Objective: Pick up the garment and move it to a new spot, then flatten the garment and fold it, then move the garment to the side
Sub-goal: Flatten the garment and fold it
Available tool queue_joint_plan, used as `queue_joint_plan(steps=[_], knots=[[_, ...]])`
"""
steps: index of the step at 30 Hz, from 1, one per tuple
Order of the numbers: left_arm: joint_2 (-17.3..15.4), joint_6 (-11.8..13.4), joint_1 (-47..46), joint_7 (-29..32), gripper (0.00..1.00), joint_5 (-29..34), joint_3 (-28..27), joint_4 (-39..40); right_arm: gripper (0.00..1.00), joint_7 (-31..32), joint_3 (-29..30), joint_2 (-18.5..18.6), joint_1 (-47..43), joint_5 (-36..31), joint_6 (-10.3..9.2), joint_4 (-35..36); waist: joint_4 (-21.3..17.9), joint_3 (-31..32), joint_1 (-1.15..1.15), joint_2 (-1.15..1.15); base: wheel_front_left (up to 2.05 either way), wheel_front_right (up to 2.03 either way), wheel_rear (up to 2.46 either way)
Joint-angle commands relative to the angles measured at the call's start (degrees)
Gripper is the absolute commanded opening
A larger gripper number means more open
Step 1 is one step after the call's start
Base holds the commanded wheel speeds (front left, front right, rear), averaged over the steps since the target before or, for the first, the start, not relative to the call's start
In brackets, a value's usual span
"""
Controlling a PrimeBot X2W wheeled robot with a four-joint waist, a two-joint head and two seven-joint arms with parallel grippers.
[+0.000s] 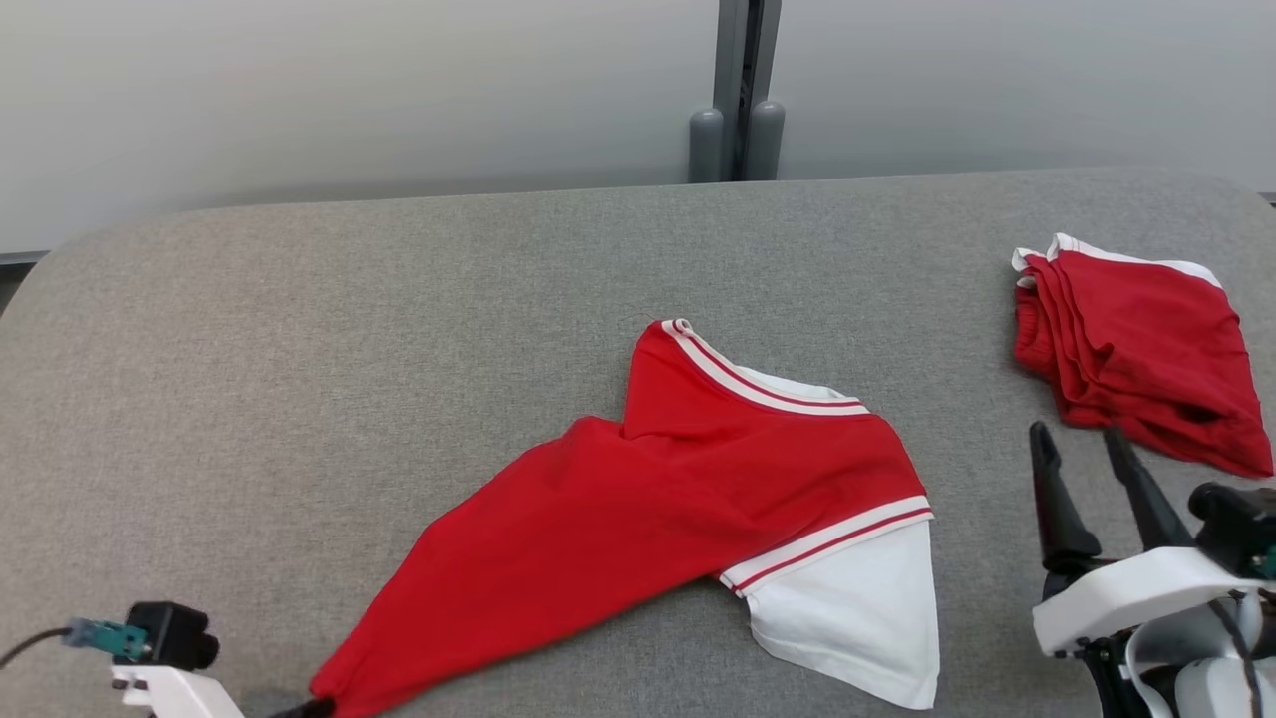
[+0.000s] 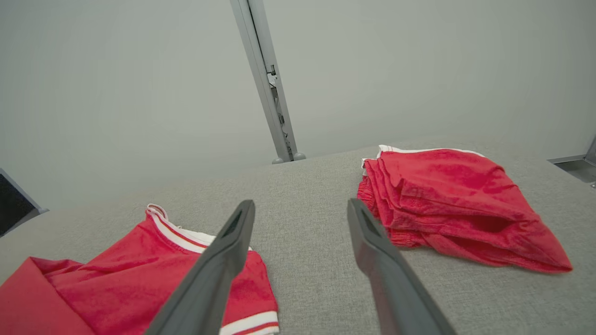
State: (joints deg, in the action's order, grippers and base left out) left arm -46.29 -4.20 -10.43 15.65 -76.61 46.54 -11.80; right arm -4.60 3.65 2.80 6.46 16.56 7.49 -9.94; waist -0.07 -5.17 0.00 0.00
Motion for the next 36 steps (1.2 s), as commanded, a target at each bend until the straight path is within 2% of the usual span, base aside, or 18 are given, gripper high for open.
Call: queue_joint_plan(steps=[1,4,5,6,12,17,21,27,28,29,30,31,36], knots=[[1.35,-0.36,-0.87,0.20,0.00,0.94,0.96,-2.21,1.00,1.92,-0.26,0.29,-0.87,-0.47,0.01,-0.63,-0.21,-0.11,0.00,0.00,0.00,0.00,0.00],[2.84,-0.78,-1.32,-0.25,0.02,1.27,1.34,-4.22,1.00,4.51,-1.45,0.28,-1.35,-0.11,0.01,-1.34,-0.43,-0.26,0.00,0.00,0.00,0.00,0.00],[3.40,-1.06,-1.53,-0.54,0.42,1.32,1.43,-4.95,1.00,5.46,-1.56,0.33,-1.39,0.10,0.01,-1.36,-0.54,-0.31,0.00,0.00,0.00,0.00,0.00],[3.89,-1.38,-2.20,-1.81,1.00,1.97,1.14,-6.23,1.00,6.86,-1.80,0.35,-1.72,0.56,0.01,-1.37,-0.73,-0.34,0.00,0.00,0.00,0.00,0.00],[2.16,0.67,-3.37,-9.06,1.00,6.17,-1.29,-4.23,1.00,11.87,-1.98,0.31,-3.51,2.19,0.01,-1.90,-1.00,-0.15,0.00,0.00,0.00,0.00,0.00],[1.18,5.10,-2.41,-17.68,1.00,8.86,-4.87,0.55,1.00,18.31,-2.47,0.27,-6.12,4.93,0.01,-2.91,-0.61,-0.08,0.00,0.00,0.00,0.00,0.00],[2.37,7.81,-1.31,-22.65,1.00,9.94,-6.54,3.00,1.00,23.00,-3.64,0.26,-7.71,7.44,0.01,-2.72,-0.19,-0.62,0.00,0.00,0.00,0.00,0.00],[4.68,8.84,-0.31,-24.87,1.00,10.22,-6.25,3.75,1.00,28.81,-6.90,0.25,-8.69,10.99,0.01,-2.96,0.30,-1.06,0.00,0.00,0.00,0.00,0.00],[4.96,9.03,-0.30,-24.95,1.00,10.30,-6.06,3.55,0.90,29.22,-7.52,0.24,-8.67,11.33,0.01,-2.90,0.38,-1.09,0.00,0.00,0.00,0.00,0.00],[5.30,9.12,-0.28,-24.99,1.00,10.38,-5.90,3.24,0.45,29.43,-8.02,0.23,-8.61,11.51,0.01,-2.85,0.44,-1.11,0.00,0.00,0.00,0.00,0.00],[5.65,9.24,-0.24,-25.03,1.00,10.58,-5.65,2.94,0.10,29.51,-8.43,0.23,-8.53,11.44,0.01,-2.87,0.49,-1.12,0.00,0.00,0.00,0.00,0.00],[6.00,9.13,-0.22,-24.94,1.00,10.62,-5.42,2.72,0.00,29.46,-8.69,0.24,-8.40,11.30,0.01,-2.90,0.53,-1.15,0.00,0.00,0.00,0.00,0.00],[6.71,8.66,-0.73,-24.94,1.00,10.94,-4.83,1.56,0.00,28.86,-9.61,0.39,-7.44,11.38,0.01,-2.47,0.65,-1.18,0.00,0.00,0.00,0.00,0.00]])
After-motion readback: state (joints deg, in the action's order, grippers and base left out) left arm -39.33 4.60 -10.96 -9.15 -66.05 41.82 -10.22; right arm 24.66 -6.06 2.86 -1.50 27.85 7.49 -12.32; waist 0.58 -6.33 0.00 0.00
